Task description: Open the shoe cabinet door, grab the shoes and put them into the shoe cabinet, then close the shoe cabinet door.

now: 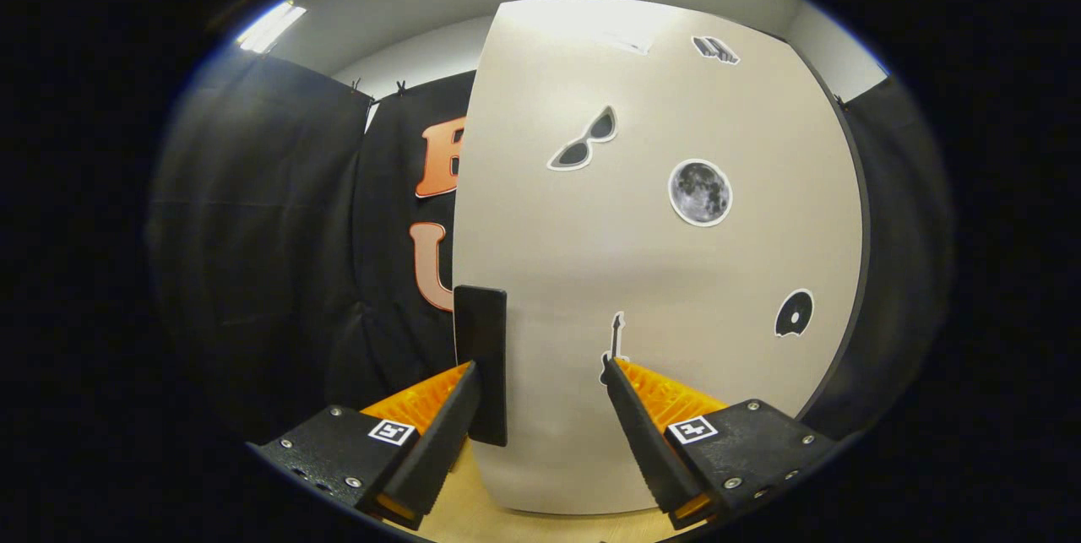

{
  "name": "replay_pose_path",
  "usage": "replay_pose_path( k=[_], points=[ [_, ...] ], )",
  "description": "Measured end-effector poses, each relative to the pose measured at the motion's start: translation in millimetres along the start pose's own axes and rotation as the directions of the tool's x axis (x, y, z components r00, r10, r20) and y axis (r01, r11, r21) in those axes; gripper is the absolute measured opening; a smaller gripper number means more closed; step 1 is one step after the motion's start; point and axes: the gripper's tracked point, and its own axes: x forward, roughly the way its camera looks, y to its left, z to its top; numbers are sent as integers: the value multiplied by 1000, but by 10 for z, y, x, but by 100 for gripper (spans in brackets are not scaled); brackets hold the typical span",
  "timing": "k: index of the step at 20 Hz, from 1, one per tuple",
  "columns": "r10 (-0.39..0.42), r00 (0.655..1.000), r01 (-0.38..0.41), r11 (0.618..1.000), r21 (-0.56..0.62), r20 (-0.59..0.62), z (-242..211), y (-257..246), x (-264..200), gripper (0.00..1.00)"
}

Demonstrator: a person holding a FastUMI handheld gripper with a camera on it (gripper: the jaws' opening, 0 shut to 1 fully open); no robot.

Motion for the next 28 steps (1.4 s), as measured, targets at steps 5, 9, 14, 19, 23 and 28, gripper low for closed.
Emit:
replay_pose_path(
  k=[5,9,14,19,23,28],
  points=[
    [-29,997,29,1000,6,71,331,-158,-232,94],
    [-71,991,70,997,14,113,559,-366,-644,94],
    [-141,980,143,990,-2,142,748,-724,-1247,95],
    [-202,966,203,979,12,159,862,-967,-1686,95],
    [-222,963,223,975,17,153,851,-1070,-1931,95],
    [-260,951,260,965,23,166,851,-1229,-2137,95]
  ],
)
